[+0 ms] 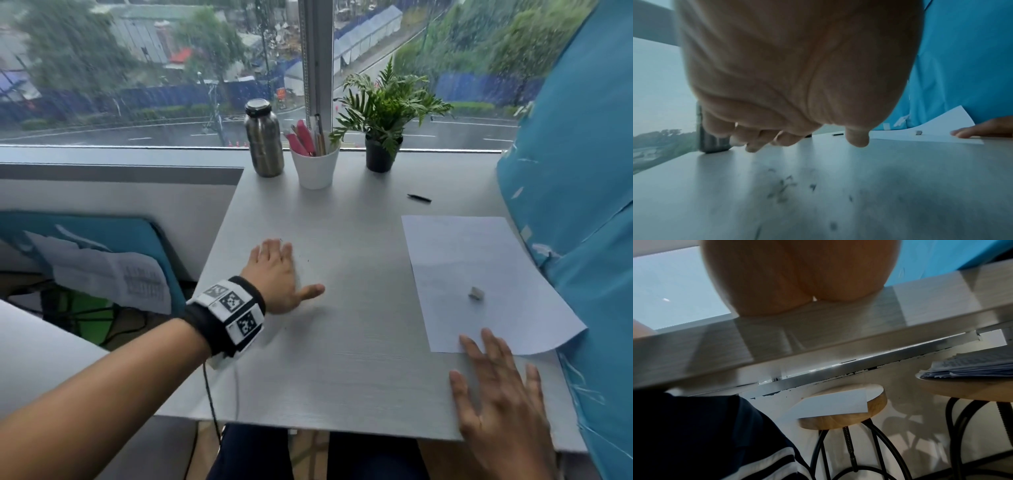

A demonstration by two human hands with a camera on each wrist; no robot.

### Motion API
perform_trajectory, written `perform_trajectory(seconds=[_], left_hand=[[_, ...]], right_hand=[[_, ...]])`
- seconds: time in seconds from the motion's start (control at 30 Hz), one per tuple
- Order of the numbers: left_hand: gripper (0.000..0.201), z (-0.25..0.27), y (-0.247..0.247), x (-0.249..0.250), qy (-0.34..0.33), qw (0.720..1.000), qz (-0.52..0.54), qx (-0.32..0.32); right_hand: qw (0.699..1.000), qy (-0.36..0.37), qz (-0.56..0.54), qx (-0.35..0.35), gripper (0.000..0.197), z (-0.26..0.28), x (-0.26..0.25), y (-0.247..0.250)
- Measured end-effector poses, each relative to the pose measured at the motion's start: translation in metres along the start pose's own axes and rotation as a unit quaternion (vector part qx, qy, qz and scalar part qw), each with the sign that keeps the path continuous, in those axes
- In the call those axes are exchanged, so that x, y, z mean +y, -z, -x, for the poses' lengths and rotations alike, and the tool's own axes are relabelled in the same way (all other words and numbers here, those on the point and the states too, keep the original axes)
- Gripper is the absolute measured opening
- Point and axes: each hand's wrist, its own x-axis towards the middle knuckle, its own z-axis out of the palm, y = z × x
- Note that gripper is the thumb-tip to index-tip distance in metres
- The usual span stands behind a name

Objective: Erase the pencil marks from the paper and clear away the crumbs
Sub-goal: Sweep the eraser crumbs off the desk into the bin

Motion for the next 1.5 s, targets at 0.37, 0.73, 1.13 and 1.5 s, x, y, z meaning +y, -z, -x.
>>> perform_trajectory(seconds=[0.37, 0.73, 1.13, 1.5], left_hand=[[0.092, -0.067, -0.008, -0.007, -0.04, 0.996, 0.082, 0.006], [0.109, 0.027, -0.015, -0.028, 0.027, 1.0, 0.009, -0.004], [0.091, -0.037, -0.005, 0.058, -0.116, 0.99, 0.073, -0.043], [0.113, 0.04, -0.033, -0.025, 0.06, 0.998, 0.009, -0.015]], right_hand=[[1.0, -0.003, -0.005, 0.007, 0.065, 0.0, -0.001, -0.003], [1.0, 0.005, -0.001, 0.0, 0.065, 0.0, 0.002, -0.004], [1.0, 0.002, -0.01, 0.0, 0.066, 0.001, 0.001, -0.004], [1.0, 0.023, 0.001, 0.004, 0.069, 0.0, 0.004, -0.005]])
